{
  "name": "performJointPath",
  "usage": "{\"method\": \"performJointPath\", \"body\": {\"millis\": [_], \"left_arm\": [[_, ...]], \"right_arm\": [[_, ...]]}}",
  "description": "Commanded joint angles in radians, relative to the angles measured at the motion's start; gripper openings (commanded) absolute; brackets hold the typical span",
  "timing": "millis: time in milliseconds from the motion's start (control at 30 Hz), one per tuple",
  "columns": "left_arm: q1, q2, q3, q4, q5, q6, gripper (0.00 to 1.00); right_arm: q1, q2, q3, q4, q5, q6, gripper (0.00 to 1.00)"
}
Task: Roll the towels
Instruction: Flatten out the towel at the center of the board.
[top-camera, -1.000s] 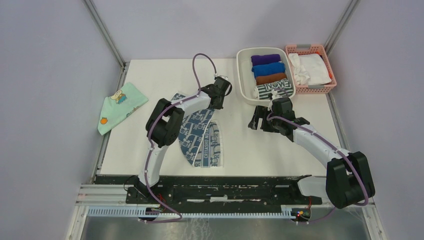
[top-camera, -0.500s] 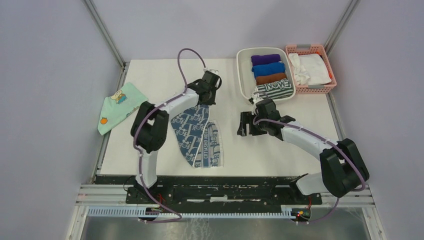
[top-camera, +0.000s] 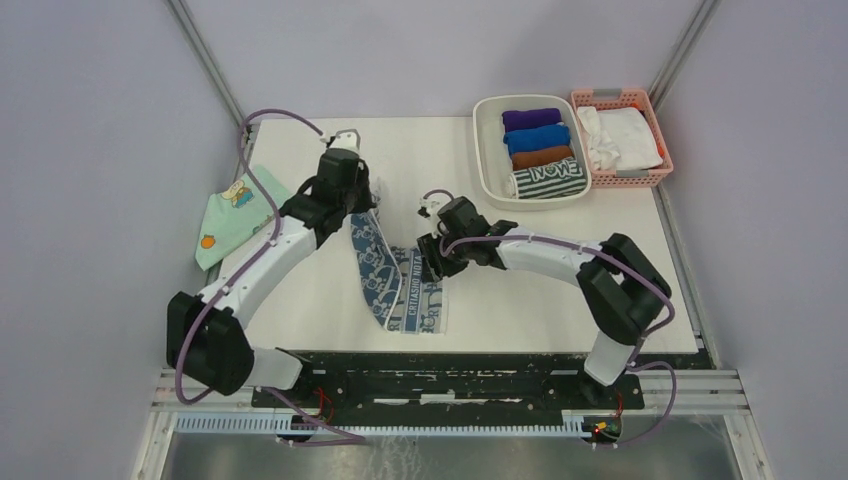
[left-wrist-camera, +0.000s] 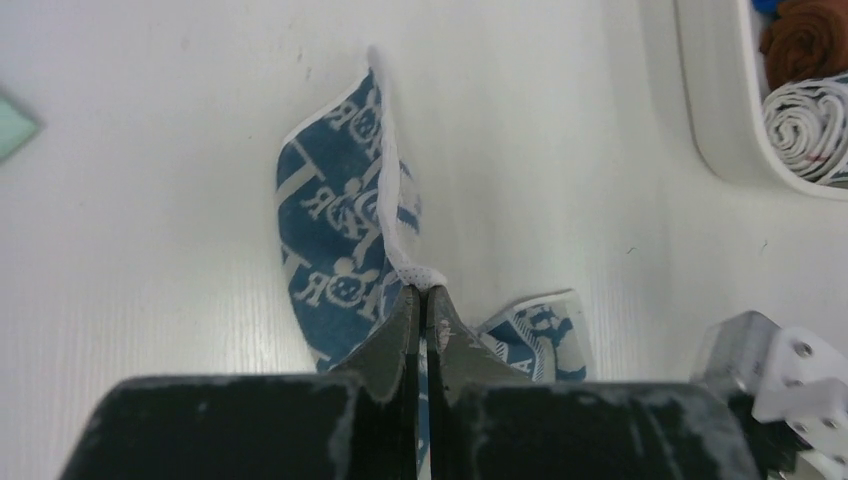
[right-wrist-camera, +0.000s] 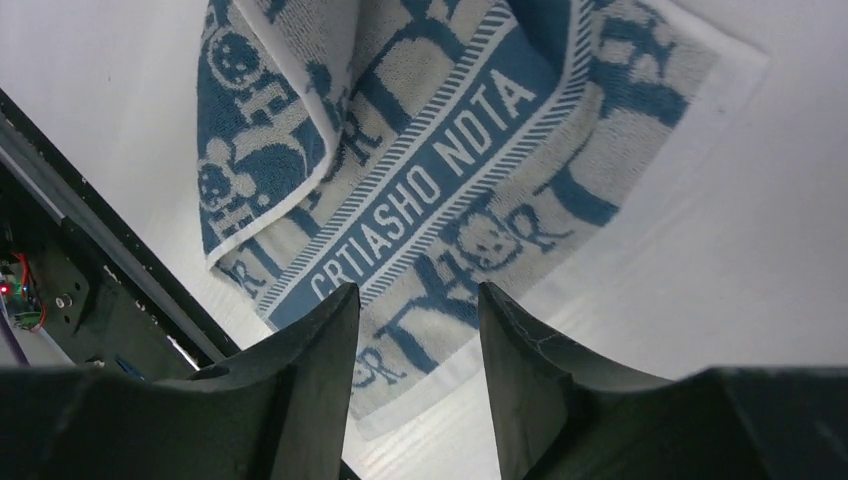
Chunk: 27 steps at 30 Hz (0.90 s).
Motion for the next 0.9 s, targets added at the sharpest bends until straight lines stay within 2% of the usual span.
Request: {"method": "performJointPath", "body": {"millis": [0, 167, 400, 533, 667, 867], "left_arm": [[0.059, -0.131, -0.097, 0.016, 0.008, -0.059, 0.03], [0.117, -0.233, -0.167, -0.020, -0.009, -0.051, 0.03], [0.186, -0.309, -0.236, -0.030, 0.044, -0.057, 0.03], [0.188, -0.306, -0.252, -0.023, 0.090, -0.065, 0.03], [0.189, -0.309, -0.293, 0.010, 0.183, -0.108, 0.03], [0.188, -0.359, -0.366, 0.002, 0.203, -0.145, 0.03]], "right_arm": [[0.013, 0.105, 0.081, -0.007, -0.046, 0.017, 0.54], [-0.022, 0.176, 0.123, -0.140, 0.045, 0.020, 0.53], [-0.232, 0.152, 0.052, -0.233, 0.176, 0.094, 0.53], [-0.322, 0.082, 0.056, -0.265, 0.240, 0.074, 0.56], [-0.327, -0.017, 0.074, -0.289, 0.211, 0.059, 0.61], [-0.327, -0.152, -0.006, -0.374, 0.276, 0.092, 0.59]]}}
